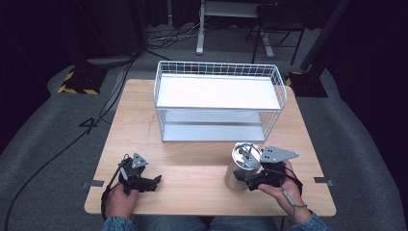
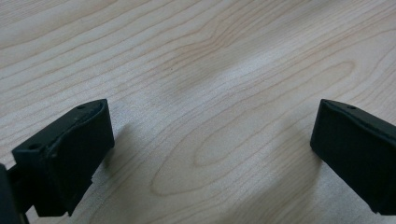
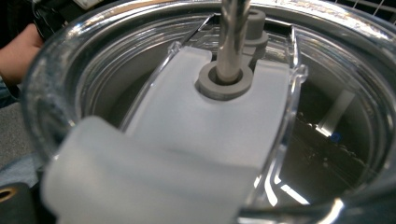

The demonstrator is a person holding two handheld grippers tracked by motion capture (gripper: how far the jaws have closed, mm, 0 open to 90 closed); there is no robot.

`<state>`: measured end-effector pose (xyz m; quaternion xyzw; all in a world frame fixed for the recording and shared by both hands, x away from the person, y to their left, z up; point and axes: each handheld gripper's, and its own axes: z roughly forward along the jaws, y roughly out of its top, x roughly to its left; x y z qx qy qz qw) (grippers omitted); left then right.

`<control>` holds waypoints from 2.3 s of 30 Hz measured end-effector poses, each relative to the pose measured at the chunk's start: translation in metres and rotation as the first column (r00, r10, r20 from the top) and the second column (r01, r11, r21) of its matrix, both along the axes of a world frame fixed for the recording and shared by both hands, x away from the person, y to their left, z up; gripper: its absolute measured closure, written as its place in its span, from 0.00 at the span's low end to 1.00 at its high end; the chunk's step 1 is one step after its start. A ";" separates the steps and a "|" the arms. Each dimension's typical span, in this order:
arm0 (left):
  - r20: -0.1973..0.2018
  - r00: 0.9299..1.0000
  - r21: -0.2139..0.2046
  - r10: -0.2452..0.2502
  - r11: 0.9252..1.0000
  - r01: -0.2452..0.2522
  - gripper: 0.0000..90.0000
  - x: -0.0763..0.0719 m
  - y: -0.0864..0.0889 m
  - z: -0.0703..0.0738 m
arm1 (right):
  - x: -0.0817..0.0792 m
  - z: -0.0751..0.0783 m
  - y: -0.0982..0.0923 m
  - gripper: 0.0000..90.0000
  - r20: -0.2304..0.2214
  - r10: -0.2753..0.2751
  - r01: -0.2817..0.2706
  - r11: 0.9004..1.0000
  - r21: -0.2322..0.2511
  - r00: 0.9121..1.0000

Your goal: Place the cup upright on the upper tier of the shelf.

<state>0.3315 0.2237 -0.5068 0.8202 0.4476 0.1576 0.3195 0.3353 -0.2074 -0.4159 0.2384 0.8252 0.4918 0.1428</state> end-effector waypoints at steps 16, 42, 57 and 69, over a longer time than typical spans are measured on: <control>0.001 1.000 0.003 -0.001 1.000 0.001 0.00 0.000 0.000 0.000 | -0.001 0.036 0.000 0.04 0.021 -0.033 0.032 0.999 0.010 0.999; 0.001 1.000 0.003 -0.002 1.000 0.002 0.00 0.000 0.000 0.000 | 0.007 0.103 0.006 0.04 0.080 -0.022 0.022 1.000 0.000 0.997; 0.001 1.000 0.003 -0.002 1.000 0.002 0.00 0.000 0.000 0.000 | 0.021 0.137 0.007 0.04 0.088 -0.032 0.031 0.999 0.007 0.996; 0.002 1.000 -0.001 0.000 1.000 0.000 0.00 0.000 0.000 0.000 | 0.039 0.168 0.013 0.04 0.115 -0.035 0.034 0.999 0.010 0.993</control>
